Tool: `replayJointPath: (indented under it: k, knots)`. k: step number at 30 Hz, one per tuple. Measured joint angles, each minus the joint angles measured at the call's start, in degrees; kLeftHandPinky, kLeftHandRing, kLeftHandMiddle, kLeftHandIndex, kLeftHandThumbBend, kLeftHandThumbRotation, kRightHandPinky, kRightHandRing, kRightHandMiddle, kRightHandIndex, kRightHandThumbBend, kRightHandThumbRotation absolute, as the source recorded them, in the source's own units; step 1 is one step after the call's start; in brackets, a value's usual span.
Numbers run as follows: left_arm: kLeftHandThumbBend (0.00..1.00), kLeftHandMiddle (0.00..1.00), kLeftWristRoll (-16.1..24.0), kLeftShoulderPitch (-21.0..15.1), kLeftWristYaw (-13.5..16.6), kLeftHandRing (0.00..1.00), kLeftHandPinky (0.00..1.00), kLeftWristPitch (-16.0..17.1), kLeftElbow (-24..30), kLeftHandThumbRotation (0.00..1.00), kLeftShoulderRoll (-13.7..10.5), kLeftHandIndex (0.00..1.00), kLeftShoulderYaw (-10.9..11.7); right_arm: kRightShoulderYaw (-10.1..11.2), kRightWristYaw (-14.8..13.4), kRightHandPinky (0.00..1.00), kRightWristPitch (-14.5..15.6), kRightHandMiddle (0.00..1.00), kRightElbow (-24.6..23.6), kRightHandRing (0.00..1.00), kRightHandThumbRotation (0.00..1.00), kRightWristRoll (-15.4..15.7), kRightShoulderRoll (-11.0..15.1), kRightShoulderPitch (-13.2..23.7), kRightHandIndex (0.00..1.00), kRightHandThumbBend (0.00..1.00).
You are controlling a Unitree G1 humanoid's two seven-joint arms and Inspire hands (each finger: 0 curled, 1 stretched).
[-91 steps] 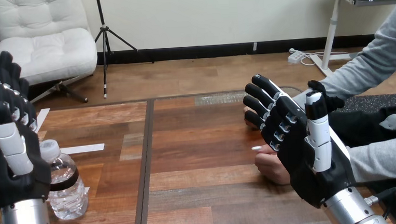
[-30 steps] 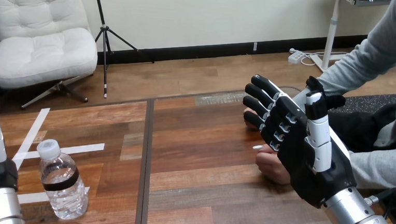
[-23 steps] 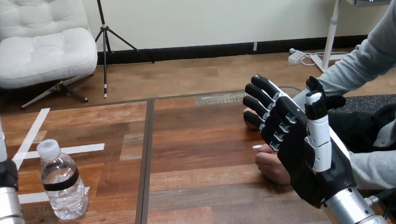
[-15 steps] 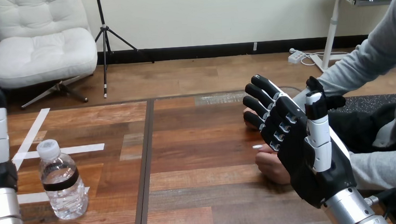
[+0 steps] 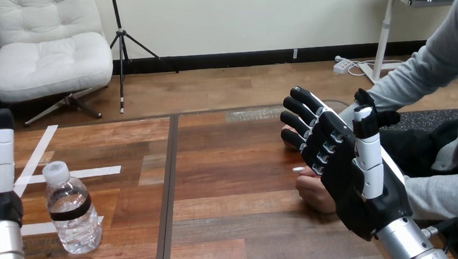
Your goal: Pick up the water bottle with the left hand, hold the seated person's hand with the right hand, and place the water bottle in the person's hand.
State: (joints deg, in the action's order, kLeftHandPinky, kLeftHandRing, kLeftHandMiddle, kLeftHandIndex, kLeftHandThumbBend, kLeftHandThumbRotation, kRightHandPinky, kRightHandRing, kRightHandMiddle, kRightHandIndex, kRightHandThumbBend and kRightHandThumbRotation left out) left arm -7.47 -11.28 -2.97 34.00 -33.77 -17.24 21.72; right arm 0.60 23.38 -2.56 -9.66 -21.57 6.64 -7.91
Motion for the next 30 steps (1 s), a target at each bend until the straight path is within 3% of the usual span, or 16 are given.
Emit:
replayJointPath:
  k: [15,30]
  knots:
    - [1.0,1.0,-0.72,-1.13,-0.59,1.0,1.0,-0.64,-4.73,0.79,-0.22,1.0,-0.21,0.01,0.0,0.95,0.0,0.95,-0.12,0.95,1.0,0.0,0.01,-0.02,0.93,0.79]
    - [1.0,1.0,-0.97,-1.25,-0.83,1.0,1.0,-0.96,-5.13,0.37,-0.23,1.0,-0.28,0.01,0.0,0.95,0.01,0.95,-0.22,0.95,1.0,0.0,0.04,-0.03,0.93,0.78]
